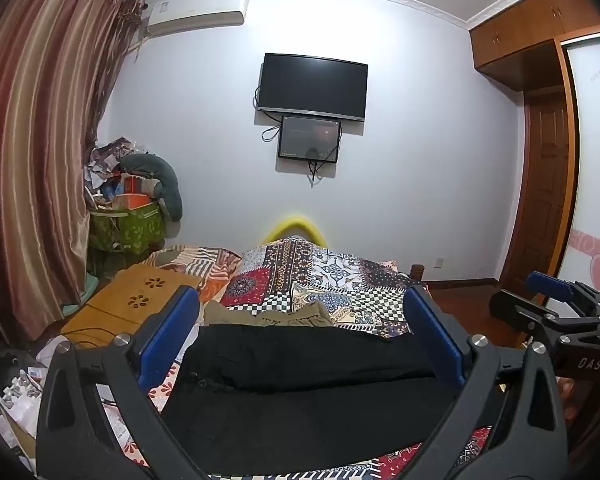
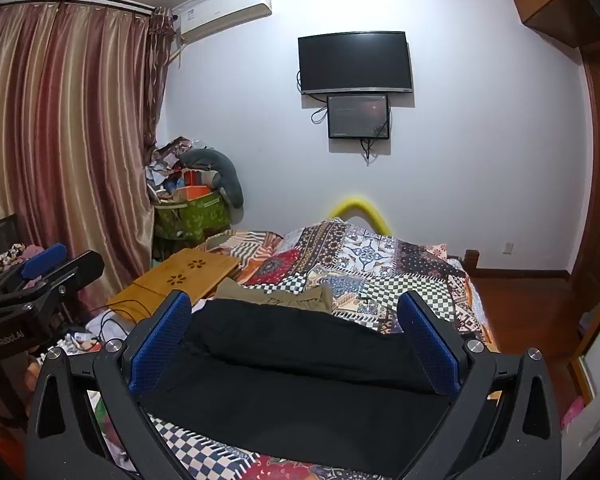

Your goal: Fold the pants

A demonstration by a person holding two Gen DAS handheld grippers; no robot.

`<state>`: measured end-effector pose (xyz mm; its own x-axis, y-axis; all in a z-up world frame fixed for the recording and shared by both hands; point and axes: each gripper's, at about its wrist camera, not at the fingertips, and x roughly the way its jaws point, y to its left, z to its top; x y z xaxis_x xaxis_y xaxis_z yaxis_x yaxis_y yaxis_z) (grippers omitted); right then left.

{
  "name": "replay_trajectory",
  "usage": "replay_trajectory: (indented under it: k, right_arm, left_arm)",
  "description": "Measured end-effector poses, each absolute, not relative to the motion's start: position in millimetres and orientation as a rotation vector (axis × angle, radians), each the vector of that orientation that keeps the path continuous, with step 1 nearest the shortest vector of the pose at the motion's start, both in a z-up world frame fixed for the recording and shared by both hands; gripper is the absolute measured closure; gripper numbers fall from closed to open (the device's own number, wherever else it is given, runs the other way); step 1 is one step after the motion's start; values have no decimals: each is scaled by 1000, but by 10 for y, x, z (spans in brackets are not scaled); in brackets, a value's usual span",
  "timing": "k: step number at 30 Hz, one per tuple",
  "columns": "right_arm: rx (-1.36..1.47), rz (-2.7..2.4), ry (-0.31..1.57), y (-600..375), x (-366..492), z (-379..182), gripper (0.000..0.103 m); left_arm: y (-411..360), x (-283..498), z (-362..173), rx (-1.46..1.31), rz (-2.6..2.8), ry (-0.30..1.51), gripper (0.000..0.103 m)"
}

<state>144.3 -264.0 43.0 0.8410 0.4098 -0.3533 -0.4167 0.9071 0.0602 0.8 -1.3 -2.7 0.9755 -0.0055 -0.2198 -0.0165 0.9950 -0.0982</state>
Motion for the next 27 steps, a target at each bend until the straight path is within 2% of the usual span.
replay_trajectory:
  k: [27]
  right_arm:
    - [-13, 438, 365, -2671, 1412, 452, 0]
  left_arm:
    - [16, 35, -22, -104, 3, 223, 0]
